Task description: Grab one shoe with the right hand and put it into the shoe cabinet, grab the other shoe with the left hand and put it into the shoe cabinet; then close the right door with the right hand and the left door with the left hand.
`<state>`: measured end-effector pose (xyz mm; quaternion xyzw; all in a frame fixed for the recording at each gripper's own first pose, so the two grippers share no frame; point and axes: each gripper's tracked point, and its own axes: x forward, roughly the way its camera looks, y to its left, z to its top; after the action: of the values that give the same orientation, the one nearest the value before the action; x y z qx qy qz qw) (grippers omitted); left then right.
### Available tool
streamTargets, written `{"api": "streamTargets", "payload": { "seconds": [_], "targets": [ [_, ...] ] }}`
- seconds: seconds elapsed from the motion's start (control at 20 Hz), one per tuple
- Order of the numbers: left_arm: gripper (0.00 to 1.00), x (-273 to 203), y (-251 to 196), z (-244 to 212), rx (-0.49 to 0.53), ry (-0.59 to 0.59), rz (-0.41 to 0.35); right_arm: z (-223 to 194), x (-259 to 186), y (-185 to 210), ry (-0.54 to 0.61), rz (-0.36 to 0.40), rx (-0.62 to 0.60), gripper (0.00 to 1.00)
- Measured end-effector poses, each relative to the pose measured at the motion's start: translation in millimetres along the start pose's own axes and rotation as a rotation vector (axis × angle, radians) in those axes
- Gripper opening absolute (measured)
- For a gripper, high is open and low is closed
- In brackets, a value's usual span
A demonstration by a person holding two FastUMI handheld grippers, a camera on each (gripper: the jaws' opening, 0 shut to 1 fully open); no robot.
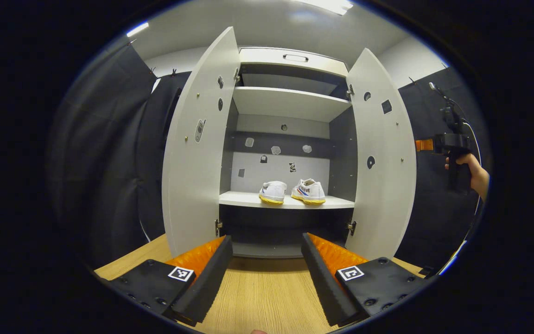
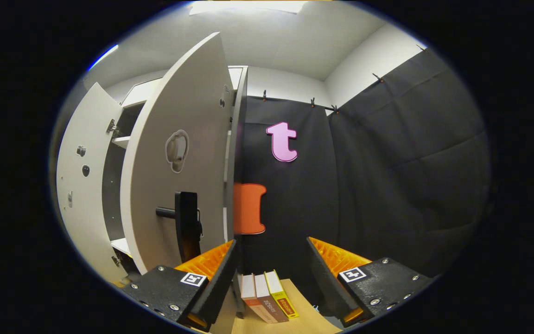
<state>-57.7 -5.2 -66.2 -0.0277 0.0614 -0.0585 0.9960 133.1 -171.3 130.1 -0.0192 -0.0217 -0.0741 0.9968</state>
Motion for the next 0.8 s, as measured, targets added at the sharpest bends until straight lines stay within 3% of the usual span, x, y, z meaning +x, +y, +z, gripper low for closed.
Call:
{"api": "streamTargets", "payload": {
  "seconds": [0.55, 0.6, 0.65, 0.8],
  "targets": [
    [0.94, -5.6, 26.2, 0.8, 0.017, -0.003, 0.051, -8.7, 10.5, 120.7, 0.021, 0.212, 0.026, 0.89],
    [0.94, -7.5, 28.3, 1.3, 0.016, -0.004, 0.055, -12.5, 12.5, 136.8, 0.029, 0.246, 0.03, 0.97],
    [0.97, -8.8, 29.3, 1.3, 0.016, -0.002, 0.058, -12.6, 14.4, 149.8, 0.025, 0.271, 0.034, 0.89],
    [0.97, -12.4, 35.9, 0.8, 0.026, -0.002, 0.075, -5.8, 18.8, 157.1, 0.003, 0.256, 0.032, 0.98]
  ]
}}
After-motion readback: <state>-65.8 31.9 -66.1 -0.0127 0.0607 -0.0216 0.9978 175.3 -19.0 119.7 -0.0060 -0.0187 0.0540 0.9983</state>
